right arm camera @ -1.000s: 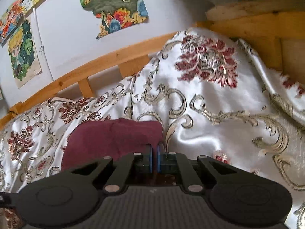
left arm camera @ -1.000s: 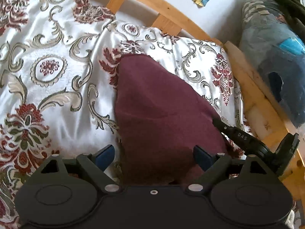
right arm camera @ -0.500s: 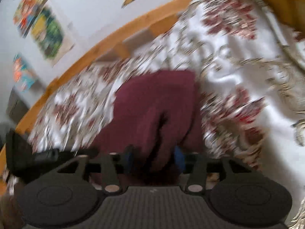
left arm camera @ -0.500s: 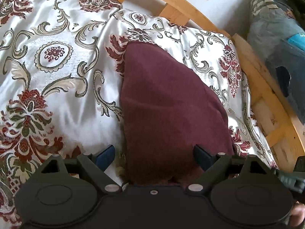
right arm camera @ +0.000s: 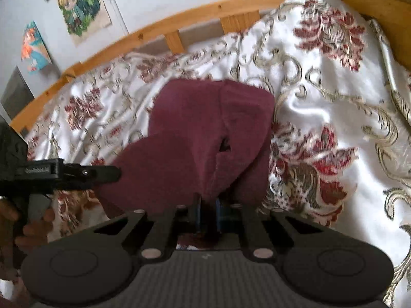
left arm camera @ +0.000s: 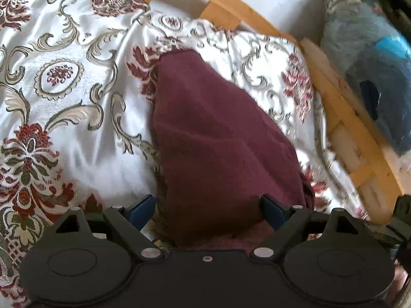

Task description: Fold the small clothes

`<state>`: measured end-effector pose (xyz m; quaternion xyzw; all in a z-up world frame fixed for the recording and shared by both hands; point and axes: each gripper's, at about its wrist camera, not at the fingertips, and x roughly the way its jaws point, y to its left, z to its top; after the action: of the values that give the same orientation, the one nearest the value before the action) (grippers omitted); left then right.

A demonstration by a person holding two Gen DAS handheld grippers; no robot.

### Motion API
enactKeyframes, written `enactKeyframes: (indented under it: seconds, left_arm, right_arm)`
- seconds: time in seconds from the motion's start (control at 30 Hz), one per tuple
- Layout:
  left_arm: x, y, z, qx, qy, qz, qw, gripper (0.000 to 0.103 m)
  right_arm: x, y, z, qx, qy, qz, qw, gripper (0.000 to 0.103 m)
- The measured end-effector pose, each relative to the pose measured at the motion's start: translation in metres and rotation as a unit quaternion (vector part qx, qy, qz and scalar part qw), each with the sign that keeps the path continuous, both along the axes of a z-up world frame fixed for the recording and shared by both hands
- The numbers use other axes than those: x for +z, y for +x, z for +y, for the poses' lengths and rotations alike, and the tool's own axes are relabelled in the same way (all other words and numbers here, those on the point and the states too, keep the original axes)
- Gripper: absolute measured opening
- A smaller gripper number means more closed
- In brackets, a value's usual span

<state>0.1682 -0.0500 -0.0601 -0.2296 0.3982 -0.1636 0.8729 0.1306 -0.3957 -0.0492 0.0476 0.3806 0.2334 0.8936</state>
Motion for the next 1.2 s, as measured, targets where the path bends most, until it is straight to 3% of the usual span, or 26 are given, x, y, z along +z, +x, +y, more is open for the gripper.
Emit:
enactKeyframes:
  seconds: [0.17,0.27,0.33,0.43,0.53,0.8,0.87,0.93,1.0,1.2]
  left_arm:
    - [-0.005,0.0,-0.006,-0.004,0.025,0.008,0.9997,0.092]
    - [-0.007,0.0,-0.004,-0.003,0.024,0.011,0.9997,0.092]
    - [-0.007,0.0,-0.004,-0.002,0.025,0.011,0.9996,0.092]
    - [-0.007,0.0,-0.006,-0.002,0.029,0.01,0.9995,0.093]
    - [-0.007,0.0,-0.006,-0.004,0.031,0.01,0.9995,0.093]
    - [-0.008,0.0,-0.006,-0.003,0.031,0.007,0.9995,0.094]
    - [-0.008,-0.001,-0.006,-0.003,0.033,0.006,0.9994,0.094]
    - [-0.008,-0.001,-0.007,-0.004,0.034,0.004,0.9994,0.093]
    - [-0.008,-0.001,-0.007,-0.005,0.036,0.002,0.9993,0.093]
    - [-0.004,-0.004,-0.005,-0.005,0.026,-0.014,0.9995,0.092]
  right_arm:
    - [-0.008,0.001,0.0,0.012,-0.006,0.011,1.0,0.019]
    - [-0.004,0.001,-0.012,0.007,0.021,0.009,1.0,0.037]
    - [0.001,0.001,-0.019,0.001,0.035,-0.002,0.999,0.056]
    - [0.002,0.006,-0.03,-0.023,0.071,-0.01,0.997,0.063]
    - [-0.007,0.018,-0.04,-0.07,0.116,-0.009,0.991,0.08]
    - [-0.042,0.056,-0.047,-0.125,0.209,0.026,0.969,0.074]
    - [-0.048,0.061,-0.047,-0.136,0.215,0.027,0.967,0.067]
    - [-0.053,0.065,-0.045,-0.137,0.217,0.034,0.966,0.055]
    - [-0.057,0.064,-0.042,-0.137,0.218,0.035,0.966,0.05]
    - [-0.059,0.063,-0.043,-0.134,0.229,0.039,0.963,0.05]
